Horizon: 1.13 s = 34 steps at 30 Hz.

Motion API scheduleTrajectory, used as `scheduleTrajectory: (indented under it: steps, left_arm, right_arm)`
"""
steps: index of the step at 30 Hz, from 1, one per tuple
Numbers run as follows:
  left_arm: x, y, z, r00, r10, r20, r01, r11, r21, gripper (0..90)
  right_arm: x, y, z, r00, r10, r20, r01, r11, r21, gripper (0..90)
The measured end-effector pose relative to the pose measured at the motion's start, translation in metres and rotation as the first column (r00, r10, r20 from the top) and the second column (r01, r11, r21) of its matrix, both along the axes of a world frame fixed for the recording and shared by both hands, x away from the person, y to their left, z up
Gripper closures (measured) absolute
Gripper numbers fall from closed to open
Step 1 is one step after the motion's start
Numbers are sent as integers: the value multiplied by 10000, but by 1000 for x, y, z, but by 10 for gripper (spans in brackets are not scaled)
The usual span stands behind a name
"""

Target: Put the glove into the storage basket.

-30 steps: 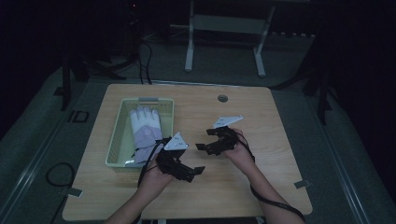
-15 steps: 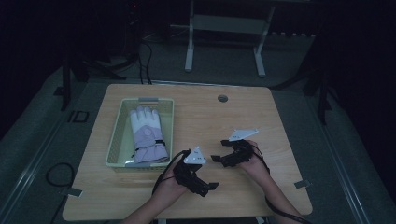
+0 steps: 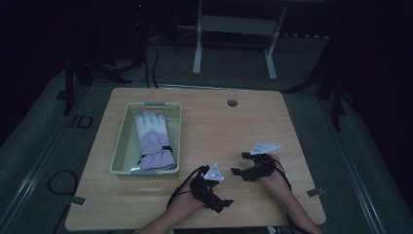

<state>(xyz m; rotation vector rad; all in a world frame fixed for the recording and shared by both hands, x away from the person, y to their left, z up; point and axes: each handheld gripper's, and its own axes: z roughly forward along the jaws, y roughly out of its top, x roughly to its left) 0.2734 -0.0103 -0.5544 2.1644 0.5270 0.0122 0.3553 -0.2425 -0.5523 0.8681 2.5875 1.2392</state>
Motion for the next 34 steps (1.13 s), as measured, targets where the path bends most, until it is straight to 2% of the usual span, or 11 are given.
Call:
scheduleTrajectory:
  steps: [8,10,11,12,16,20,24,25,34]
  left_arm:
    - [-3,-7,-5,9994,-257,246,267,9988,-415,2]
    - [-5,-8,-6,9979,-419,503,443,9979,-468,2]
    - [-5,-8,-6,9979,-419,503,443,9979,-468,2]
    - [-7,-9,-7,9964,-511,681,536,9979,-351,2]
    - [-7,-7,-7,9973,-418,610,448,9978,-491,2]
    - [-7,-7,-8,9978,-390,540,406,9988,-281,2]
    - [-8,-6,-6,9981,-347,513,373,9980,-512,1]
    - [-8,-6,-6,9982,-348,497,373,9980,-506,2]
    - [-7,-5,-7,9987,-311,406,332,9980,-534,1]
  right_arm:
    - [-13,-19,-6,9998,-167,-54,167,9999,12,141]
    - [-16,-24,-7,9998,-214,-25,214,9998,26,140]
    - [-16,-24,-7,9998,-214,-25,214,9998,26,140]
    - [-18,-27,-8,9996,-267,25,267,9996,9,140]
    - [-26,-41,-8,9988,-497,43,497,9988,55,138]
    - [-32,-49,-9,9981,-568,230,570,9983,-75,135]
    - [-32,-50,-9,9974,-621,369,621,9981,34,128]
    - [-31,-51,-8,9968,-690,401,685,9975,142,128]
    - [-30,-53,-10,9962,-778,396,776,9970,55,128]
